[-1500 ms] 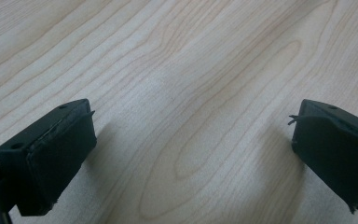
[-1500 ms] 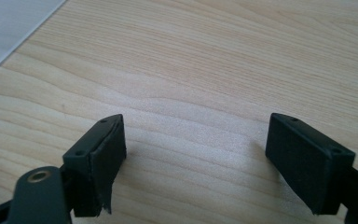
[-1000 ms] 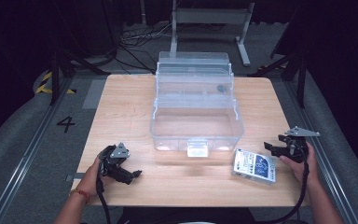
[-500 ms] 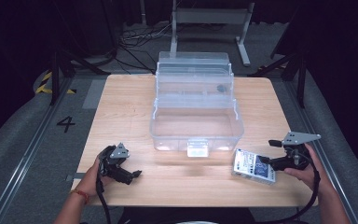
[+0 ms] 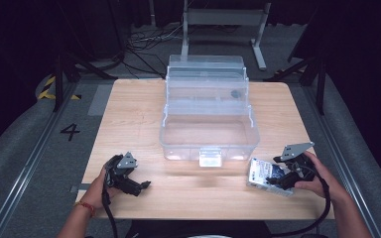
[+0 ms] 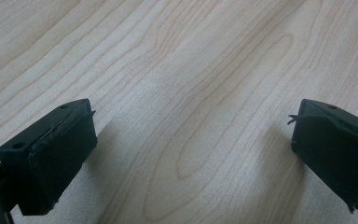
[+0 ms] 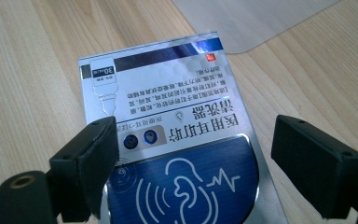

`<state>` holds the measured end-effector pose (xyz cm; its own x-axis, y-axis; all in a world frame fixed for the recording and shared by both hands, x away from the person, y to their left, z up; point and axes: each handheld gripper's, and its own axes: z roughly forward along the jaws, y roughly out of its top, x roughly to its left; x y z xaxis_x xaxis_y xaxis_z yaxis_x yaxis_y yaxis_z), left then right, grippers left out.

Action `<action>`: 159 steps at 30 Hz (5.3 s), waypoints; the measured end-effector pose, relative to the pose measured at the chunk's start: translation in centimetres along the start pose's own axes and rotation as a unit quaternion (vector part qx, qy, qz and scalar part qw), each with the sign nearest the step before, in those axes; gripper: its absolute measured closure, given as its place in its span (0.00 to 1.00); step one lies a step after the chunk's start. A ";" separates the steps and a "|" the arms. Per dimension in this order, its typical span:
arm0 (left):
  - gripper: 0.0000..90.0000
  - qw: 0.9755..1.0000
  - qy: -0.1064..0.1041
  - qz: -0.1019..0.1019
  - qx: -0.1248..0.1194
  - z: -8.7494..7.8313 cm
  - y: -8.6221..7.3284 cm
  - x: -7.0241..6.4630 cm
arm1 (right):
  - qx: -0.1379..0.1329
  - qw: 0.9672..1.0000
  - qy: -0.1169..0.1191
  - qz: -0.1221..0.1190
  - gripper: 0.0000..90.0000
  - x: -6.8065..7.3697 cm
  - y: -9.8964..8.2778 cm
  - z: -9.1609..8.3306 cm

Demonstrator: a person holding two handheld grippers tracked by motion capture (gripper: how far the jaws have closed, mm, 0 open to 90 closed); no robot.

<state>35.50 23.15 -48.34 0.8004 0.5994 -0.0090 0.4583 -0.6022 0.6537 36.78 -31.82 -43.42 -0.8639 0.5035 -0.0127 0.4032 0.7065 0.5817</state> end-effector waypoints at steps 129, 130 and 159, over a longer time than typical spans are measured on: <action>0.51 0.974 -0.035 0.223 0.032 -3.0 18.5 -6.7 | 0.131 0.989 0.032 -0.052 0.05 0.3 -0.1 2.8; 0.49 0.977 -0.027 0.213 0.009 -3.7 17.9 -6.8 | 0.132 0.990 0.030 -0.050 0.05 0.3 -0.1 2.8; 0.16 1.000 0.003 0.024 0.015 -0.6 0.6 -1.1 | 0.084 0.996 -0.004 -0.018 0.05 -0.8 -0.7 0.4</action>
<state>34.66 22.48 -47.49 0.8194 0.5725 0.0274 0.4302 -0.6458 0.6308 37.30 -32.44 -44.16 -0.8765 0.4799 -0.0389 0.4174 0.7975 0.4356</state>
